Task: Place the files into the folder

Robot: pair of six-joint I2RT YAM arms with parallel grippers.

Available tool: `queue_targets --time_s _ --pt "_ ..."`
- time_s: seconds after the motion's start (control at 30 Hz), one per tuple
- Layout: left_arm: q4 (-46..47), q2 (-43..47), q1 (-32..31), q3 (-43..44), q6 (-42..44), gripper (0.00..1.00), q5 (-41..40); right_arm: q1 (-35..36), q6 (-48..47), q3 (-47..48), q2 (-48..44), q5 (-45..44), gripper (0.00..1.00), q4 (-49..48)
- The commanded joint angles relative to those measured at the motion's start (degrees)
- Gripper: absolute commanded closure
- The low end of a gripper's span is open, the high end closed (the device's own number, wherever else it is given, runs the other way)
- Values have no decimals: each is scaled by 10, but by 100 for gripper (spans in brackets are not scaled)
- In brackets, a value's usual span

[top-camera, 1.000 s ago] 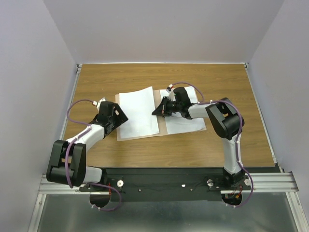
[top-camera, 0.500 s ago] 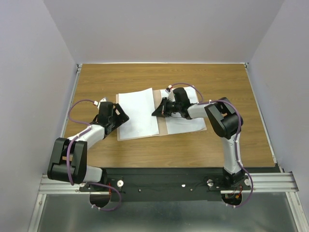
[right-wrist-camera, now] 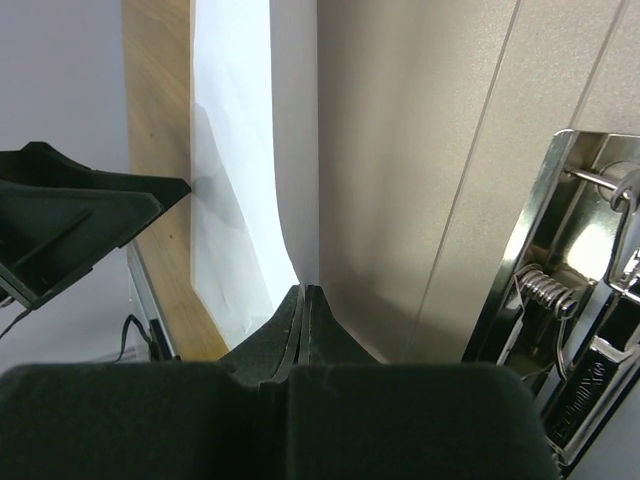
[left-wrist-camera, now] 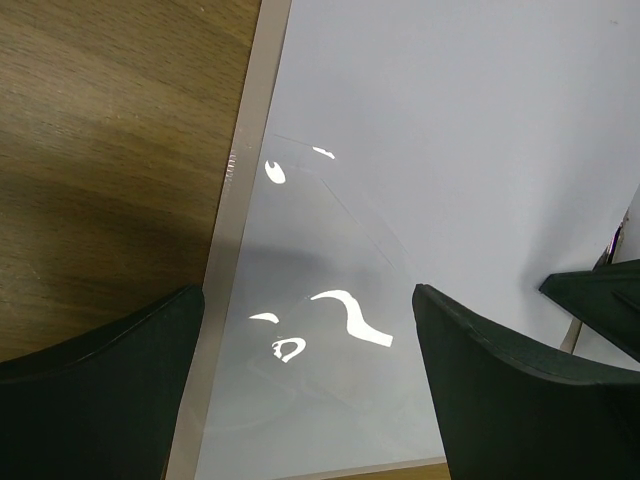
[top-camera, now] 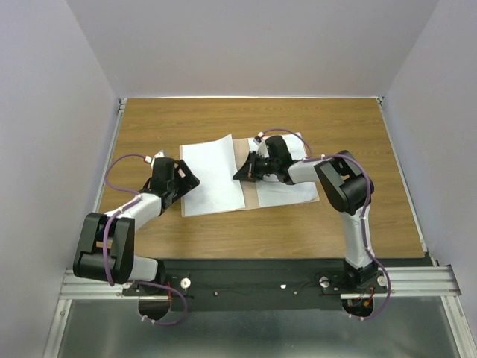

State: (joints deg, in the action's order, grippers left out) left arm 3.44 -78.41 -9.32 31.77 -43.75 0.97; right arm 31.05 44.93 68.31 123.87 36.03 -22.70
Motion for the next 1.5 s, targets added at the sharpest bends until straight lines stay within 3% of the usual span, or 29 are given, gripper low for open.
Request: queue_targets --time_s 0.0,0.83,1.47 --pt "-9 2 2 -16 -1 5 19 9 16 6 22 -3 99 -8" --pt "-6 9 2 -23 -6 5 27 12 78 -39 13 -50 99 -27" --pt "-1 9 2 -29 -10 5 29 28 58 -49 -21 -113 99 25"
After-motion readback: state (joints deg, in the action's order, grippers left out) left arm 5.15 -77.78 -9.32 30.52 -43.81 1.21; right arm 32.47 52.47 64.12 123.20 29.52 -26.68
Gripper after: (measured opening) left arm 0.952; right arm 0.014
